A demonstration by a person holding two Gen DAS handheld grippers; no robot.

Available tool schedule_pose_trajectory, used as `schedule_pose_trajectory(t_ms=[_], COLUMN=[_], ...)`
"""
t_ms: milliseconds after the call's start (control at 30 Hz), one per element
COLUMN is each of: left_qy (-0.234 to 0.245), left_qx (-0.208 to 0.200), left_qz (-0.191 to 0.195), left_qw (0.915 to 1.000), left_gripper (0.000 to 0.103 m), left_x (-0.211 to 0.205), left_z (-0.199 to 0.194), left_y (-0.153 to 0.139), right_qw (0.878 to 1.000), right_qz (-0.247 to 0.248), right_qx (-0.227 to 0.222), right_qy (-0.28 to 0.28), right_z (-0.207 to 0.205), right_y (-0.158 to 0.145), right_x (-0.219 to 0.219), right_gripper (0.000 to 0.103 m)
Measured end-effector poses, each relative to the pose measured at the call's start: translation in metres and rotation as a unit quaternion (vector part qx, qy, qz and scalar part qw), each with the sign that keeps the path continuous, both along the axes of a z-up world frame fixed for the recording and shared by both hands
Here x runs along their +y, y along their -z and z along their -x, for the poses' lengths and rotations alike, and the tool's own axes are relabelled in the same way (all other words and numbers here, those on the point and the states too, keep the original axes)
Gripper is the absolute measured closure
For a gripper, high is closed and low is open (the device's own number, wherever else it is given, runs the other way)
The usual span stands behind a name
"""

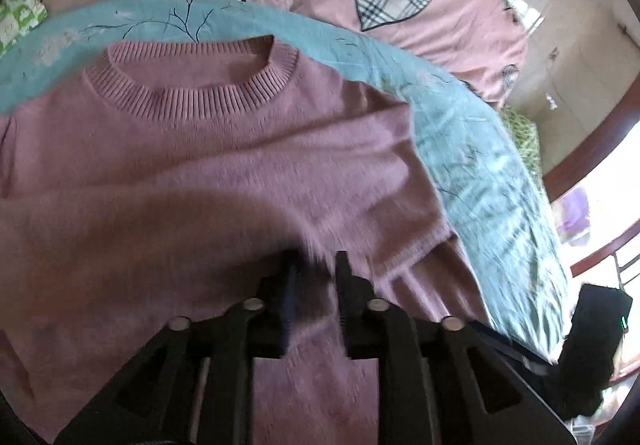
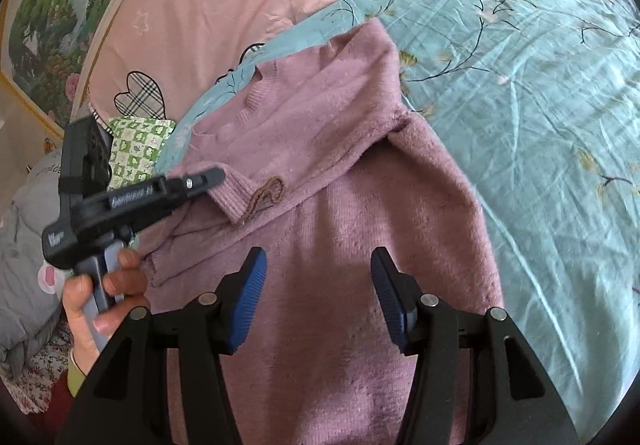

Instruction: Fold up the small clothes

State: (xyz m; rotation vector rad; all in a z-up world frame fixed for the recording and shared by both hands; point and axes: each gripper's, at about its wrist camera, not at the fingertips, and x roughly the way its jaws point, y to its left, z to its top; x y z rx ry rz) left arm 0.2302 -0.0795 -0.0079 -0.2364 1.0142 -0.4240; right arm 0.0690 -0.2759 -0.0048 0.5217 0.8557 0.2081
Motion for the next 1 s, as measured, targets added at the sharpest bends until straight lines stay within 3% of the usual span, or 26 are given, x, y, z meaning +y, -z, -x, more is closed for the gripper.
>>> schedule_pose_trajectory(t_ms=[67, 133, 267, 500, 600, 733, 833, 867, 900, 933, 1000], left_qy=[-0.002, -0.014, -0.073, -0.225, -0.249, -0.245, -0.256, -0.261, -0.266, -0.271, -0.28], left_qx=[-0.014, -0.028, -0.04, -0.014, -0.004, 0.003, 0.007, 0.007, 0.007, 0.007, 0.005], left_qz=[-0.011, -0.025, -0.068, -0.109, -0.128, -0.137, -0.141, -0.138, -0.135, -0.131, -0.133], left_qw=[0.9998, 0.9992, 0.9942, 0.968, 0.96, 0.9598, 0.9563, 0.9555, 0.9546, 0.9538, 0.9507], left_gripper=[0.061, 0.057, 0.057, 0.057, 0.057, 0.055, 0.054, 0.053, 0.053, 0.052, 0.052], left_x=[0.008, 0.028, 0.083, 0.193, 0.215, 0.22, 0.221, 0.224, 0.226, 0.23, 0.232], left_z=[0.017, 0.039, 0.074, 0.086, 0.077, 0.064, 0.052, 0.049, 0.047, 0.044, 0.035], left_y=[-0.004, -0.005, -0.001, 0.02, 0.029, 0.037, 0.041, 0.041, 0.041, 0.04, 0.037], right_qw=[1.0, 1.0, 0.997, 0.987, 0.977, 0.953, 0.939, 0.936, 0.932, 0.931, 0.935], right_qz=[0.001, 0.01, 0.043, 0.123, 0.169, 0.255, 0.285, 0.291, 0.3, 0.301, 0.294], right_qx=[-0.003, -0.011, -0.023, -0.036, -0.048, -0.066, -0.046, -0.04, -0.037, -0.031, -0.05], right_qy=[-0.003, -0.018, -0.057, -0.099, -0.121, -0.149, -0.186, -0.195, -0.2, -0.203, -0.194], right_z=[-0.004, -0.009, -0.023, -0.074, -0.096, -0.122, -0.138, -0.141, -0.145, -0.149, -0.152], right_y=[-0.002, -0.006, -0.011, -0.015, -0.02, -0.024, -0.014, -0.011, -0.008, -0.007, -0.02], right_x=[0.004, 0.014, 0.041, 0.077, 0.092, 0.111, 0.121, 0.123, 0.124, 0.123, 0.12], right_gripper=[0.047, 0.047, 0.047, 0.041, 0.038, 0.035, 0.035, 0.04, 0.056, 0.097, 0.095])
